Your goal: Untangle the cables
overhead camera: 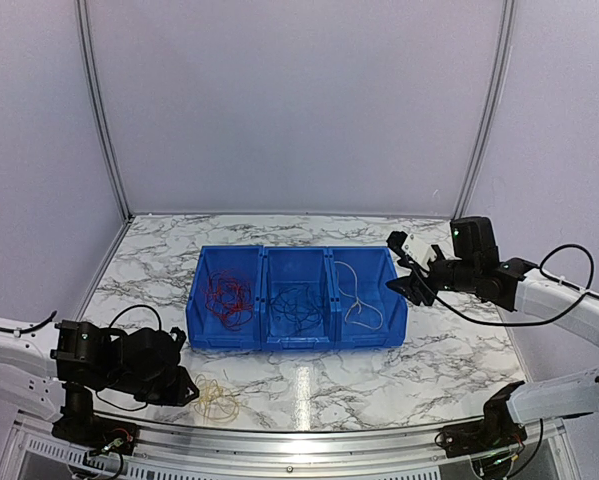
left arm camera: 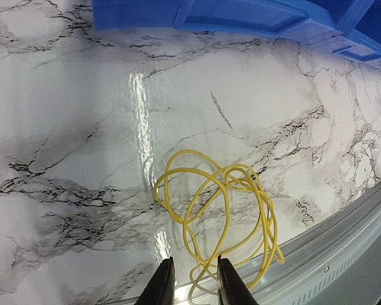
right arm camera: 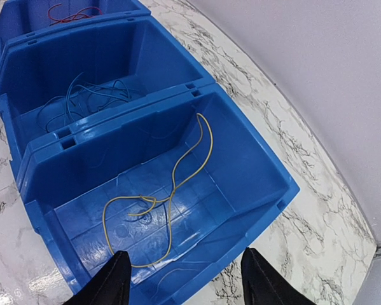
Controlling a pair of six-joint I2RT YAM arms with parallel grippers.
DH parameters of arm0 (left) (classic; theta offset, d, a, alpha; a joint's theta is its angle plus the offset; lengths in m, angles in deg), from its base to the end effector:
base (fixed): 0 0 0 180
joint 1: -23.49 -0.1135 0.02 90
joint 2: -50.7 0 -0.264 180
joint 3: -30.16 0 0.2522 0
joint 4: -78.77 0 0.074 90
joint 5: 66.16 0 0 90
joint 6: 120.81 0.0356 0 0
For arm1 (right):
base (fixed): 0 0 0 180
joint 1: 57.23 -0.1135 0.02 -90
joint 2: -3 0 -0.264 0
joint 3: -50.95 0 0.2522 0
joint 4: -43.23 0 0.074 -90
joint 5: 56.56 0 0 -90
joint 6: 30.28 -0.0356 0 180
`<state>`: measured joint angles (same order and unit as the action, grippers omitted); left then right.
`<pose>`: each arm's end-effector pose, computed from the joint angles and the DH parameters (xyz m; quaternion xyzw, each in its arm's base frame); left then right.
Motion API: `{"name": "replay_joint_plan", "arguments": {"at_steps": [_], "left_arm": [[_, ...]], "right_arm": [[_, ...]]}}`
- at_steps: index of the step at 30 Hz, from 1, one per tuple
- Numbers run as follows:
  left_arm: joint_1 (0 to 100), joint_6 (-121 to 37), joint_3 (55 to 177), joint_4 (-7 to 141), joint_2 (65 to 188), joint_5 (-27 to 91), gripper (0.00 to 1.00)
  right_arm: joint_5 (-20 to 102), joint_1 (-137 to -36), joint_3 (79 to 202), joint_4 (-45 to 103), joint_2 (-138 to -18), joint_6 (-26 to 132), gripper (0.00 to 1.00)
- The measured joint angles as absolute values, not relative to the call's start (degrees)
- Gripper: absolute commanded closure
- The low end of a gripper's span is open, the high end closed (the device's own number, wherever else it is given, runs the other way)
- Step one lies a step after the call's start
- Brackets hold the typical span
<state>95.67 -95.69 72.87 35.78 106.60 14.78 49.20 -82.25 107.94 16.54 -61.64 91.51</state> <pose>0.0599 -0.1680 0.1839 0.0378 0.9533 -0.2422 0.1765 0.2191 0.1129 0.2574 -0.4730 0.7401 0.0937 0.4688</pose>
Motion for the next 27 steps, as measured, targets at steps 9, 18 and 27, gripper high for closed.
{"name": "replay_joint_plan", "arguments": {"at_steps": [9, 18, 27], "left_arm": [[95.67, -95.17, 73.14, 32.63, 106.23, 16.55, 0.97], [95.67, -87.80, 85.49, 26.05, 109.31, 11.70, 1.00], [95.67, -69.51, 116.06, 24.04, 114.71, -0.65, 1.00]], "right_arm": [[49.20, -82.38, 107.94, 16.54, -61.64, 91.51, 0.41], [50.17, -82.53, 108.00, 16.10, -61.66, 91.54, 0.41], [62.93, -87.97, 123.85, 7.18, -68.59, 91.88, 0.38]]}}
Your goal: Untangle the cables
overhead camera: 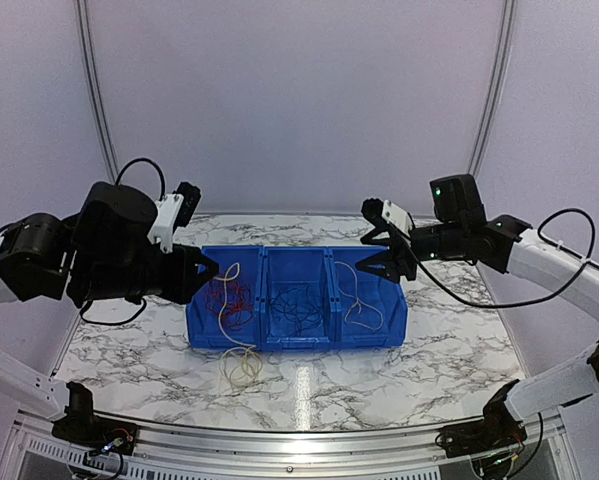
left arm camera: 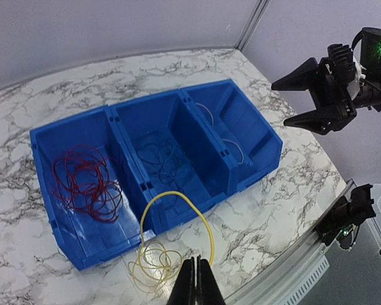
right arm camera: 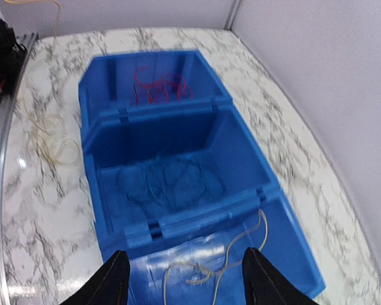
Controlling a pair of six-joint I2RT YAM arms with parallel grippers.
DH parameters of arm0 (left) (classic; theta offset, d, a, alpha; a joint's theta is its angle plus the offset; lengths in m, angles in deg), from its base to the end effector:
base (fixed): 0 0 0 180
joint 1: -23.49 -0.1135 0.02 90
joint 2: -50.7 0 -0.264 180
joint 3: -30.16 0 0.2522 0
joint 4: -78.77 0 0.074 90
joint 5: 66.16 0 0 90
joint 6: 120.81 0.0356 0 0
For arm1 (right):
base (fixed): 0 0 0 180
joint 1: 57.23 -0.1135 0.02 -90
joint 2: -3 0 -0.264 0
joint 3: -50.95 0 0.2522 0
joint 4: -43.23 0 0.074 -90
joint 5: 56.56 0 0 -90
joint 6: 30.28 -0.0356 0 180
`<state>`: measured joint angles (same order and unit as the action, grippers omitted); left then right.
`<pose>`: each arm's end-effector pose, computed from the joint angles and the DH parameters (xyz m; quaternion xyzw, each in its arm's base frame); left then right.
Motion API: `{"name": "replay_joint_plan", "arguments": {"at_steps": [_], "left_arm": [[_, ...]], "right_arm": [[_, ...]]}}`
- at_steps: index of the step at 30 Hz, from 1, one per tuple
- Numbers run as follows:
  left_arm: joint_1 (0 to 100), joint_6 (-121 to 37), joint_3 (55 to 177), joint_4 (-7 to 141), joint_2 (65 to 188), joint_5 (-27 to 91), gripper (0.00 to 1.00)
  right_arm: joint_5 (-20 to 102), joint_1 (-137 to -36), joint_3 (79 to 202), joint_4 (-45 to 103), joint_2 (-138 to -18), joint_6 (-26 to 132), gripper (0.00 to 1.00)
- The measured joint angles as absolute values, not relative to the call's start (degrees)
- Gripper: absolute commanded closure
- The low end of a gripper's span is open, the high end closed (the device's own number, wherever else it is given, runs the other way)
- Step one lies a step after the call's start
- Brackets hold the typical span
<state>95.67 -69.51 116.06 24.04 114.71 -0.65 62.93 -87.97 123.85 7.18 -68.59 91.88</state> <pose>0.0837 -0.2123 0.3871 0.1500 0.8510 -0.2793 0.4186 0.2274 0.1556 0.3099 -0.5477 0.6693 0.2199 0.4512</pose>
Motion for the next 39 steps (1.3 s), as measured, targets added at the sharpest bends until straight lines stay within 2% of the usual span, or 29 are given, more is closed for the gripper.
{"name": "replay_joint_plan", "arguments": {"at_steps": [5, 10, 21, 23, 25, 29, 31, 36, 38, 39], "left_arm": [[95.67, -61.71, 124.02, 24.28, 120.67, -3.73, 1.00], [95.67, -57.55, 124.76, 24.82, 125.83, -3.58, 1.00], [95.65, -56.37, 123.78, 32.30, 124.80, -1.02, 1.00], [95.65, -56.64, 123.34, 33.35, 123.95, -0.30, 1.00], [95.60, -56.96, 123.12, 34.46, 123.27, 0.31, 1.00], [95.36, -57.44, 122.31, 36.54, 122.18, 0.99, 1.00], [95.25, -57.58, 121.83, 37.24, 121.90, 1.32, 1.00], [95.04, -57.73, 120.74, 38.29, 121.81, 1.75, 1.00], [94.99, -57.82, 120.17, 38.79, 121.70, 1.75, 1.00], [94.95, -57.84, 119.87, 39.12, 121.59, 1.73, 1.00]], "right_arm": [[66.49, -94.57, 137.31, 4.19, -71.85, 91.69, 0.36], [68.61, -100.96, 147.37, 2.75, -75.32, 91.73, 0.35], [66.03, -111.64, 148.28, 0.41, -82.75, 97.59, 0.34], [65.16, -112.78, 148.13, 0.47, -83.23, 98.27, 0.36], [64.55, -113.46, 148.13, 0.71, -83.61, 98.75, 0.41], [63.50, -113.98, 148.13, 2.02, -84.24, 98.51, 0.56], [62.67, -114.03, 148.13, 3.16, -84.59, 97.92, 0.67], [59.83, -114.03, 148.13, 6.05, -85.68, 95.73, 0.88], [59.06, -114.03, 148.13, 6.81, -86.14, 94.86, 1.00], [58.78, -114.03, 148.15, 7.05, -86.32, 94.38, 1.00]]}}
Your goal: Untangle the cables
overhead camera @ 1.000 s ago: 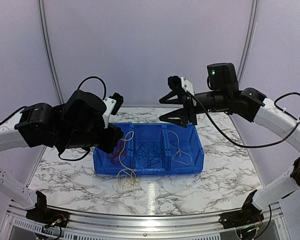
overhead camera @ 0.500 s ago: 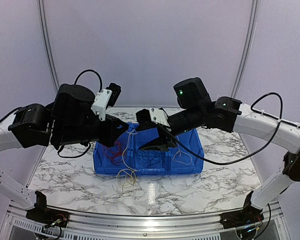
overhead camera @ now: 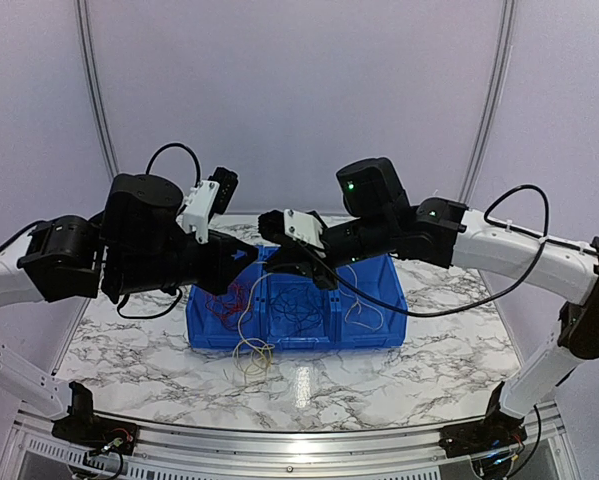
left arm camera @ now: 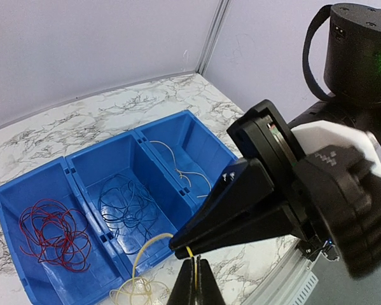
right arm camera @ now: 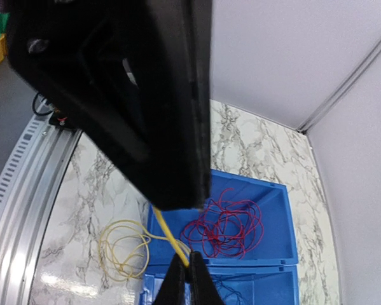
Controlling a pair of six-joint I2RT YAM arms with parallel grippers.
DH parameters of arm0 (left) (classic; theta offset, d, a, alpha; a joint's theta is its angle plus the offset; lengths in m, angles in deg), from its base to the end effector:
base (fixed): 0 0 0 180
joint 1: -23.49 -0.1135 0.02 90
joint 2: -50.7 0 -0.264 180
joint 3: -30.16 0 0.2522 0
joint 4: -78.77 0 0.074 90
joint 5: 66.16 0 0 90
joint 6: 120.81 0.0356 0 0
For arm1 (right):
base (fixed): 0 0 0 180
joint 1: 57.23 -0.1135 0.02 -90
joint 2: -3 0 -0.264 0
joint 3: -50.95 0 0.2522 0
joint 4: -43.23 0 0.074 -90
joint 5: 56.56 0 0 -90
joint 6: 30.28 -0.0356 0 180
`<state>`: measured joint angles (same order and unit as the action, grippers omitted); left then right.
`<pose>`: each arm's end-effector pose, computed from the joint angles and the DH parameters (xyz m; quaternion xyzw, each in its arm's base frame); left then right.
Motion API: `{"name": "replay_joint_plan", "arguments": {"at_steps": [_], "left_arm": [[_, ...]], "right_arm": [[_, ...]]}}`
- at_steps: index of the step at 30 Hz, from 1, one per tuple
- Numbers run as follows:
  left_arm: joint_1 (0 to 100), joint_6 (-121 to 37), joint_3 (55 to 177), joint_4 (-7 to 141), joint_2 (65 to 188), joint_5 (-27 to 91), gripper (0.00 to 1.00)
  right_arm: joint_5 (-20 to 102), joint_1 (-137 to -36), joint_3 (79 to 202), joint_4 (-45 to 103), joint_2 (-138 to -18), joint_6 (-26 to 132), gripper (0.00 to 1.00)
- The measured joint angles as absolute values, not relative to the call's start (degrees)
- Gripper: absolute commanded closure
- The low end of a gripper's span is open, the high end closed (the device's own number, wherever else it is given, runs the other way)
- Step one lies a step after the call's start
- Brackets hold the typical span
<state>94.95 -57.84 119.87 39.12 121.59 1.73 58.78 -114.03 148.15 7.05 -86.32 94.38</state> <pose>0.0993 -0.2539 0.4063 0.2047 0.7892 -0.3189 0.4833 0.1845 0.3097 0.3617 -0.6783 0.5041 0.2809 0.4548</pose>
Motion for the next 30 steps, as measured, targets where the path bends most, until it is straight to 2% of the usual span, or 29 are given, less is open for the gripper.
{"name": "replay_joint_plan", "arguments": {"at_steps": [1, 4, 6, 13, 17, 21, 25, 30], "left_arm": [[94.93, -57.86, 119.45, 39.47, 121.42, 1.67, 1.00], [94.79, -57.82, 118.14, 40.32, 120.39, 0.55, 0.59], [94.77, -57.82, 115.95, 41.68, 118.82, -1.00, 0.46], [94.69, -54.65, 96.26, 52.26, 109.05, -3.16, 0.41], [94.69, -54.19, 86.36, 57.79, 109.61, -3.38, 0.47], [94.69, -58.43, 80.48, 59.86, 111.28, -4.21, 0.53], [94.69, -65.42, 76.31, 62.29, 112.30, -4.08, 0.47], [94.69, -73.36, 72.87, 67.42, 114.66, -3.08, 0.47]], "right_arm": [[58.65, -114.03, 148.17, 7.34, -86.51, 93.85, 1.00], [58.32, -114.11, 148.92, 7.53, -86.95, 92.65, 1.00], [58.23, -114.09, 149.73, 7.47, -86.99, 92.43, 1.00], [59.59, -111.18, 156.22, 5.30, -86.88, 90.27, 1.00], [60.81, -108.08, 159.80, 4.76, -86.25, 89.15, 1.00], [61.77, -106.84, 161.03, 4.28, -85.11, 88.32, 1.00], [63.22, -106.84, 161.00, 3.60, -84.63, 87.84, 1.00], [64.44, -106.84, 160.81, 3.23, -84.63, 87.16, 1.00]]}}
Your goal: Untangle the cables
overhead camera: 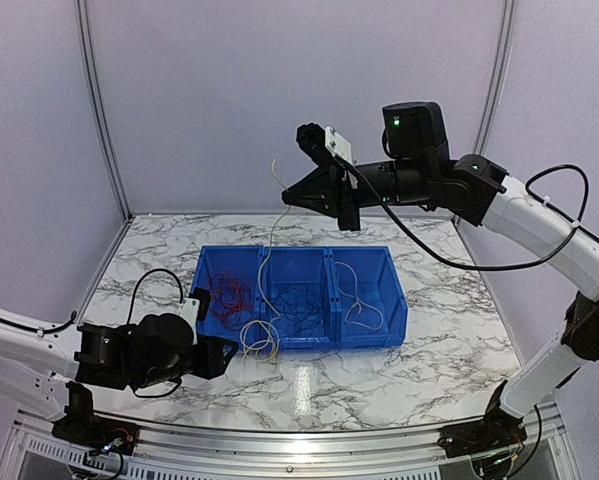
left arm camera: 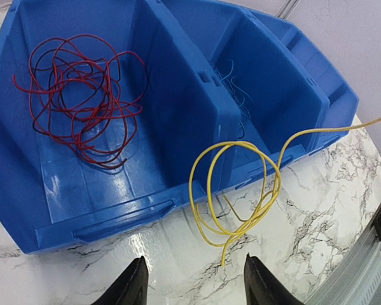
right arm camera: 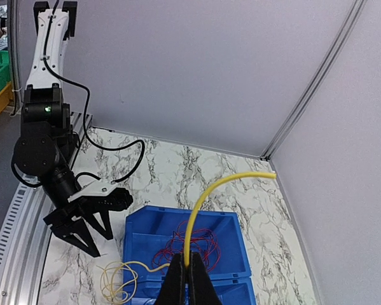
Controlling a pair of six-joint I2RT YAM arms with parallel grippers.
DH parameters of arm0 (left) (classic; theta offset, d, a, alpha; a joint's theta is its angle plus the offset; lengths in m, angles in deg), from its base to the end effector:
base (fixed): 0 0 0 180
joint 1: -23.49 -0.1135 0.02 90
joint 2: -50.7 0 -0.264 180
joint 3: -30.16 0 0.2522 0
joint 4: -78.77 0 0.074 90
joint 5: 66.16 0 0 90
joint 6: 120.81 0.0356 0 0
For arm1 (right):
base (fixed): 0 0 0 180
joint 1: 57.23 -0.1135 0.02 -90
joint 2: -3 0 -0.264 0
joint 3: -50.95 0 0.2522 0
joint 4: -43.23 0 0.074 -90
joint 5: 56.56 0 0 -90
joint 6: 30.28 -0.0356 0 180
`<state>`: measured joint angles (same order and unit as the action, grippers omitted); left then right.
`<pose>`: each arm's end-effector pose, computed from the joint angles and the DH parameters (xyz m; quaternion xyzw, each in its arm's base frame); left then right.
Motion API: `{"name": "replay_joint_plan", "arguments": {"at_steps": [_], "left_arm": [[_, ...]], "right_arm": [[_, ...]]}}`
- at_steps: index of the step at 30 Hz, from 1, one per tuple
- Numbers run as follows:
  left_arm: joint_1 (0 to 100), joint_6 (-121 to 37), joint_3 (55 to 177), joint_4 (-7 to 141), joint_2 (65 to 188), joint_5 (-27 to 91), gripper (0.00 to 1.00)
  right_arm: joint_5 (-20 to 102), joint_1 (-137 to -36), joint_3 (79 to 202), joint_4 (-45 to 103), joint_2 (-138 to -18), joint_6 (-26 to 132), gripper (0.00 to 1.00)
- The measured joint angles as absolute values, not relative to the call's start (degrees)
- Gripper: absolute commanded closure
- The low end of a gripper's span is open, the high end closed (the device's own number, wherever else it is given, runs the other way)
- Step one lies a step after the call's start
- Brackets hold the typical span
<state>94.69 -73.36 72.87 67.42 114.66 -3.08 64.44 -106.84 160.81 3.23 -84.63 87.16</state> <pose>0.0888 -0.2109 0.2023 0.1028 0.8542 -0.2796 0.4262 0.2077 0.2724 0.4408 -0.6081 0.5109 0.3211 0.5159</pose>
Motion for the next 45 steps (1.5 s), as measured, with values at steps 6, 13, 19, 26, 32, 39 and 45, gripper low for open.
{"name": "replay_joint_plan", "arguments": {"at_steps": [6, 13, 19, 26, 32, 39, 45], "left_arm": [[93.35, -78.56, 72.24, 73.74, 119.84, -2.01, 0.54], [88.04, -81.51, 75.83, 77.65, 127.82, 1.56, 0.79], [85.09, -82.58, 77.62, 78.92, 131.10, 6.15, 1.00], [85.09, -86.62, 70.54, 73.63, 115.10, 6.23, 1.00], [85.31, -90.71, 66.34, 70.59, 90.47, 2.89, 1.00], [85.44, -90.12, 65.60, 66.64, 82.73, 1.53, 1.00], [85.44, -87.52, 67.15, 63.58, 87.23, 1.27, 0.96]], "right_arm": [[65.29, -106.84, 160.46, 3.27, -84.63, 86.70, 1.00], [65.53, -106.84, 158.82, 3.27, -84.55, 86.62, 1.00], [65.01, -106.64, 158.29, 2.70, -83.30, 86.77, 1.00], [60.88, -98.79, 165.35, -3.00, -80.83, 89.20, 1.00], [58.12, -89.48, 169.27, -9.76, -76.46, 90.20, 1.00], [57.95, -87.73, 166.34, -11.57, -75.93, 88.04, 1.00], [58.65, -87.69, 164.96, -11.59, -75.74, 85.57, 1.00]]}}
